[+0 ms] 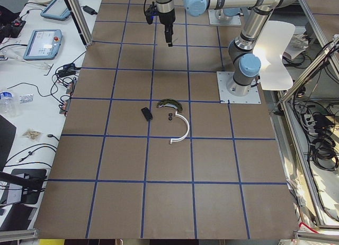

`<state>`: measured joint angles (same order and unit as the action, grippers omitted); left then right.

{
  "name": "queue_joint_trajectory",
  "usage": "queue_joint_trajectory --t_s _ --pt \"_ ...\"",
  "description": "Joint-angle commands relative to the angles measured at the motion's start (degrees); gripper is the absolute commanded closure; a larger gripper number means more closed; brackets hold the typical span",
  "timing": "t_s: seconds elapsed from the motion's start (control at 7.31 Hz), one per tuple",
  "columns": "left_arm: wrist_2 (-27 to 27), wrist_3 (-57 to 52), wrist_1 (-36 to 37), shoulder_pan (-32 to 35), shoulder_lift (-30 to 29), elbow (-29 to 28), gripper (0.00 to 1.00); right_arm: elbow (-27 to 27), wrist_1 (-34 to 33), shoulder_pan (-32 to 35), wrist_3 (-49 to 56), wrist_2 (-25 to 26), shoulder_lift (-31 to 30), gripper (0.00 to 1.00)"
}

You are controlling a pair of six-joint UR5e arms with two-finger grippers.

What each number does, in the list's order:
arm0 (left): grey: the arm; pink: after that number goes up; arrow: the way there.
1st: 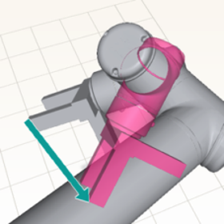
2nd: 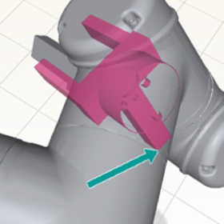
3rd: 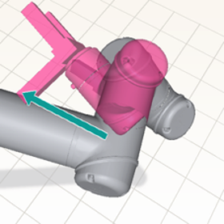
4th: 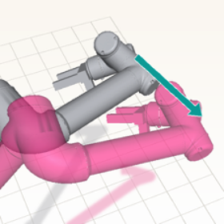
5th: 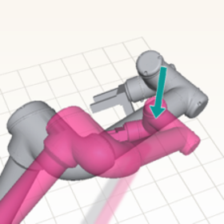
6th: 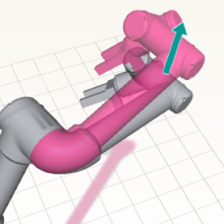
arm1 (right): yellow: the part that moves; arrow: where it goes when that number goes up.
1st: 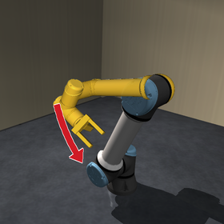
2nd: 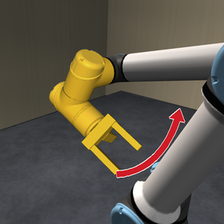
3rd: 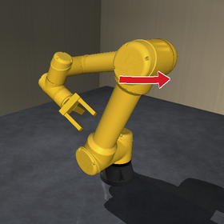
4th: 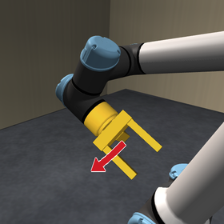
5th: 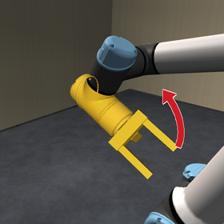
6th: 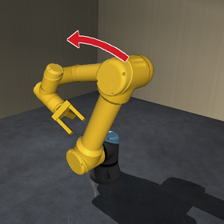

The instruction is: Place bearing gear from tray to pile

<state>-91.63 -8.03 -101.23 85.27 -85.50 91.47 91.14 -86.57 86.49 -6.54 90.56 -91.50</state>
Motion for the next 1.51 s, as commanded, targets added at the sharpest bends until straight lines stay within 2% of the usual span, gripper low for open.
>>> queue_joint_trajectory --t_s 0.0,0.14,0.55,1.37 --pt "1.27 7.27 1.36 8.04 -0.10 -2.53 0.00 0.00 0.00 0.00 -0.14 0.05 0.00 0.00" --pt "1.10 12.89 6.35 9.03 -0.11 -1.39 0.00 0.00 0.00 0.00 0.12 0.06 0.00 0.00" --pt "1.53 9.62 11.75 8.08 0.24 -0.59 0.00 0.00 0.00 0.00 -0.05 0.06 0.00 0.00" --pt "2.59 9.43 11.14 6.31 0.33 -0.59 0.00 0.00 -0.09 0.00 -0.14 -0.12 0.35 0.00"
